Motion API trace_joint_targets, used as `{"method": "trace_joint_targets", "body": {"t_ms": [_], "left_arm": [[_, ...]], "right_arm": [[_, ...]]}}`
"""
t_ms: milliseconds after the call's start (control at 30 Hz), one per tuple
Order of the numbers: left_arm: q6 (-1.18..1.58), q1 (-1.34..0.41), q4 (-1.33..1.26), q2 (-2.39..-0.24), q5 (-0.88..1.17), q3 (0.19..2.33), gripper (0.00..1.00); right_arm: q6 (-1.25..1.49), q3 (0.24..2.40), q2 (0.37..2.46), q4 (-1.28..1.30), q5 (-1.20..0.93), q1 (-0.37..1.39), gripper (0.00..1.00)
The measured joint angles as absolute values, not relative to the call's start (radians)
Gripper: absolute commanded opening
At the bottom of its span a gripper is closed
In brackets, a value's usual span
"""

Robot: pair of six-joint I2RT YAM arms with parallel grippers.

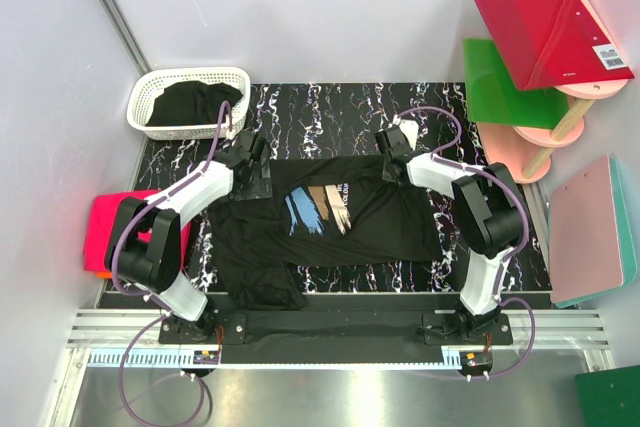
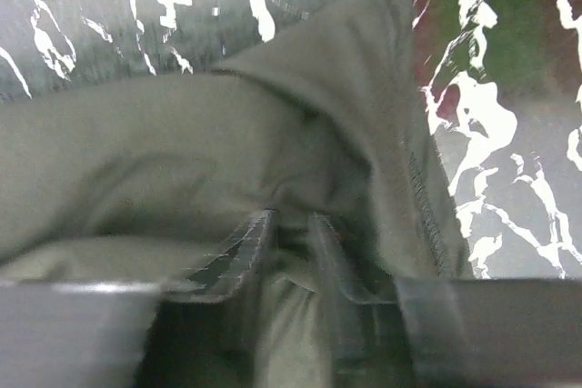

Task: Fold and stack the t-shirts
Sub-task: Fold the flattened tshirt in 1/3 of the way

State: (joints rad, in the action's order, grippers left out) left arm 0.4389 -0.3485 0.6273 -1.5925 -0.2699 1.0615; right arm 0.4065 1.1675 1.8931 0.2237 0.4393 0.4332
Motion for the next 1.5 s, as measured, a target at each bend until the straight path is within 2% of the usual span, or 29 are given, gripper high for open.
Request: {"method": "trace_joint_targets", "body": {"t_ms": [33,67,100,133,733,967,1167,1300,1367,1433,1467,1500], "left_arm": [[0.437,-0.348,0.627,-1.592,-0.270,1.061,0.88],[0.436,-0.348,0.626,-1.592,-0.269,1.062,0.89],[0.437,-0.348,0.625,-1.592,-0.270,1.062,0.89],[0.437,-0.348,0.626,-1.592,-0.270,1.062,0.89],[0.436,-0.348,0.625,-1.636,-0.270,1.065,0.88],[0.437,-0.348,0.625,-1.645,-0.270,1.065,0.87],[0.437,-0.348,0.620,-1.652,-0.270,1.065,0.87],[0.436,-0.348,0.617,-1.652,-0.270,1.065,0.87],[0.436,-0.348,0.616,-1.652,-0.270,1.065,0.87],[0.436,-0.348,0.614,-1.652,-0.269,1.065,0.86],[0.436,-0.348,0.613,-1.652,-0.269,1.065,0.85],[0.437,-0.348,0.612,-1.652,-0.269,1.065,0.79]], "right_arm": [[0.407,1.167,1.890,0.218,0.442,0.430,0.58],[0.403,1.166,1.884,0.212,0.445,0.429,0.59],[0.403,1.166,1.878,0.205,0.447,0.427,0.73],[0.397,1.166,1.871,0.199,0.449,0.425,0.75],[0.355,1.141,1.794,0.187,0.484,0.381,0.74],[0.372,1.047,1.660,0.202,0.513,0.376,0.68],[0.398,1.039,1.709,0.198,0.512,0.351,0.64],[0.414,1.036,1.743,0.212,0.507,0.347,0.35],[0.421,1.032,1.737,0.206,0.509,0.347,0.32],[0.425,1.024,1.726,0.197,0.511,0.346,0.16],[0.422,1.019,1.718,0.192,0.511,0.346,0.14],[0.421,1.016,1.708,0.184,0.511,0.346,0.13]]}}
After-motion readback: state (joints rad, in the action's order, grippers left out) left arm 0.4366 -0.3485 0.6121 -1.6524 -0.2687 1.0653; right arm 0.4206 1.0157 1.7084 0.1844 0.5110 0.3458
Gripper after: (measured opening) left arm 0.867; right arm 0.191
